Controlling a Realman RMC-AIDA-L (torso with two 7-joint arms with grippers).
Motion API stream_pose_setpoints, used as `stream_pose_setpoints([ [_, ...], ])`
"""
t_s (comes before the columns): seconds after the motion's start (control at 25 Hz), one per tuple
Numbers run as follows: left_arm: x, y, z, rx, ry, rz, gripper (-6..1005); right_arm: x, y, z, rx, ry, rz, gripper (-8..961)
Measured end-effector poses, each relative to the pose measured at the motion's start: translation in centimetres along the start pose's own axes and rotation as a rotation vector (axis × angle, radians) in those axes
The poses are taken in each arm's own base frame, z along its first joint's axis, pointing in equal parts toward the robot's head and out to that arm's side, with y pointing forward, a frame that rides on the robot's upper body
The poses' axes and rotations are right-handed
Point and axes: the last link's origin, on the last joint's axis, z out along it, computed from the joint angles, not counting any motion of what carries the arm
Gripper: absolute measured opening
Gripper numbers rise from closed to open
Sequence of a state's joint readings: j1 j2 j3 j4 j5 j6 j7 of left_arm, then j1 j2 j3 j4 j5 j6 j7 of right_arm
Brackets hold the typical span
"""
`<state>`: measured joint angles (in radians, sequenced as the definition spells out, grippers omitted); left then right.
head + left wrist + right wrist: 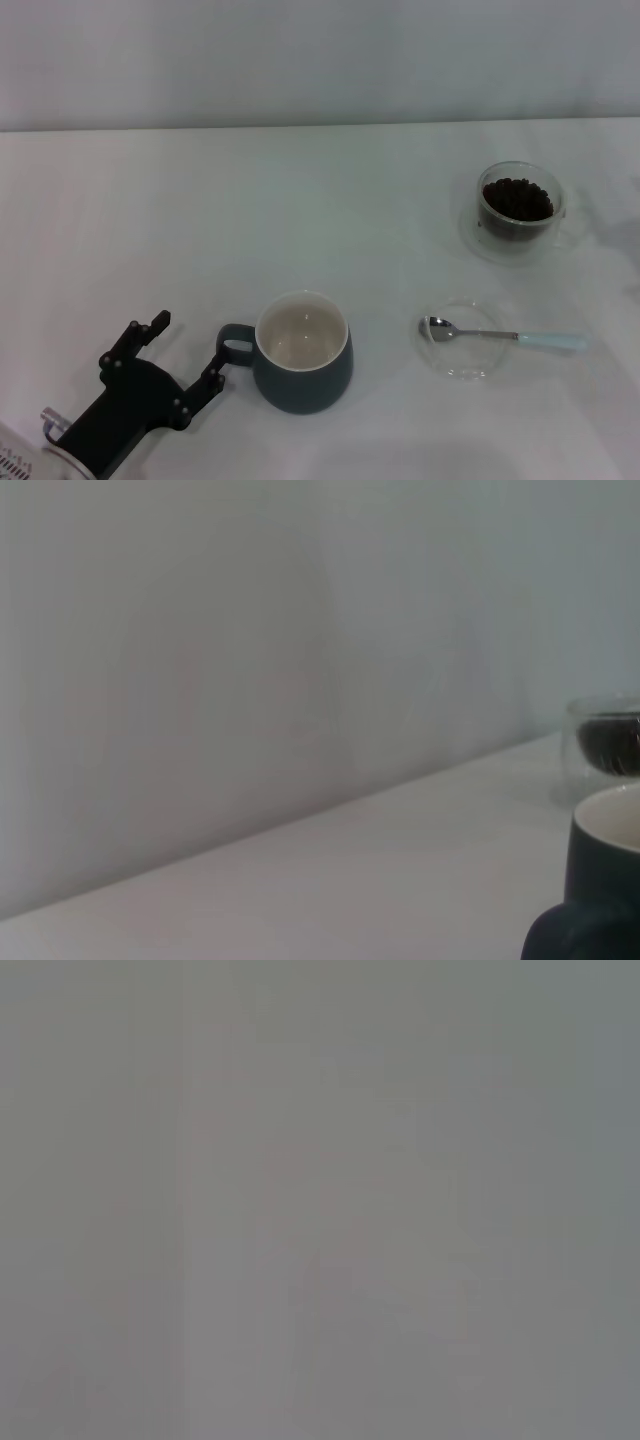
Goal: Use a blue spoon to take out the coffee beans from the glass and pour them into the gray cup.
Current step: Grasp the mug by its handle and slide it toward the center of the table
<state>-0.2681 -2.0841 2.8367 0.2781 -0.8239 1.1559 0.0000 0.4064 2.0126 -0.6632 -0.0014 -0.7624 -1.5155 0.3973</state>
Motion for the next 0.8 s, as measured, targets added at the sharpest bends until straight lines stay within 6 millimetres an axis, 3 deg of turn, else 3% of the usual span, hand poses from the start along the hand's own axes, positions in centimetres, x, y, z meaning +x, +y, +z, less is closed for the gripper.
stream_pose_setpoints([
  [0.64, 0.2, 0.5, -0.8, -0.027, 0.036, 0.012, 851, 0.0, 0.1, 0.0, -0.006, 0.001, 0.018, 868],
  [0.8, 0.4, 0.4, -1.8, 0.016, 0.068, -0.011, 861, 0.1, 0.0, -0.2, 0.0, 0.004, 0.033, 868],
])
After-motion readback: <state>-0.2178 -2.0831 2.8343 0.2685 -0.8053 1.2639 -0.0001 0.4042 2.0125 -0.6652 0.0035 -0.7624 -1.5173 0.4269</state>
